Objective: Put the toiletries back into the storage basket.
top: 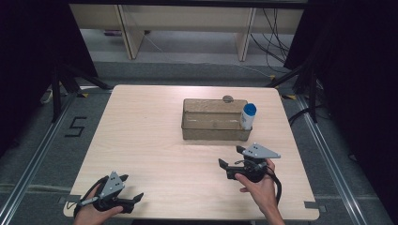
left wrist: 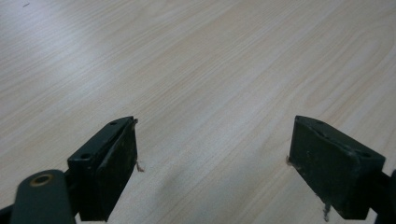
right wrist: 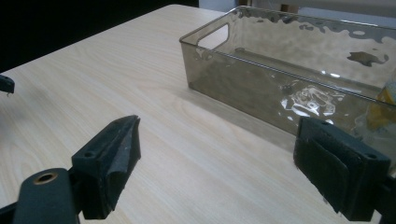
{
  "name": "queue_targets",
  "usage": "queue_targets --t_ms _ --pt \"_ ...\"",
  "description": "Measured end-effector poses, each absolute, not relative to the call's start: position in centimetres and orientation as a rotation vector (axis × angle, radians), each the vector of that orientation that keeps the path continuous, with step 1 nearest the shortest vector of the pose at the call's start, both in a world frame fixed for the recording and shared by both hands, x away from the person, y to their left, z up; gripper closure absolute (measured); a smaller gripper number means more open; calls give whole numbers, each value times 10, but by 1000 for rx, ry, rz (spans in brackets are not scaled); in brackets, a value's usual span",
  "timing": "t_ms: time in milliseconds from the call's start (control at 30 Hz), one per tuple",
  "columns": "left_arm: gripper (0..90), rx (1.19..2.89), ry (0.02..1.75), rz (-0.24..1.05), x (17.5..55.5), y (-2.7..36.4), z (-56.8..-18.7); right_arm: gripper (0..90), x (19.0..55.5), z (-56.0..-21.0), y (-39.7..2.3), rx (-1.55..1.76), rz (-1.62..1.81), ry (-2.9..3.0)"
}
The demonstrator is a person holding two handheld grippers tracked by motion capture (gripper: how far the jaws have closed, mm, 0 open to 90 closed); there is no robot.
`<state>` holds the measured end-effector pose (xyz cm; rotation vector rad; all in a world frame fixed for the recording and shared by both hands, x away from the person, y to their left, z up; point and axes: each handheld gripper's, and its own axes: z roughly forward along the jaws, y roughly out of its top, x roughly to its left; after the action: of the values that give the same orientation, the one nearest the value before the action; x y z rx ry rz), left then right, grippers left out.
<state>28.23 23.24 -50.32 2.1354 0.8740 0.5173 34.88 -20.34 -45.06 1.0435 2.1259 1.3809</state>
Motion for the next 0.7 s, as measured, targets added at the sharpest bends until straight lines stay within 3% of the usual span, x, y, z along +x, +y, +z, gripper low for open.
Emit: queue_targets --t_ms 700 --pt "148 2124 874 513 282 232 -504 155 332 -460 -198 1042 1419 2184"
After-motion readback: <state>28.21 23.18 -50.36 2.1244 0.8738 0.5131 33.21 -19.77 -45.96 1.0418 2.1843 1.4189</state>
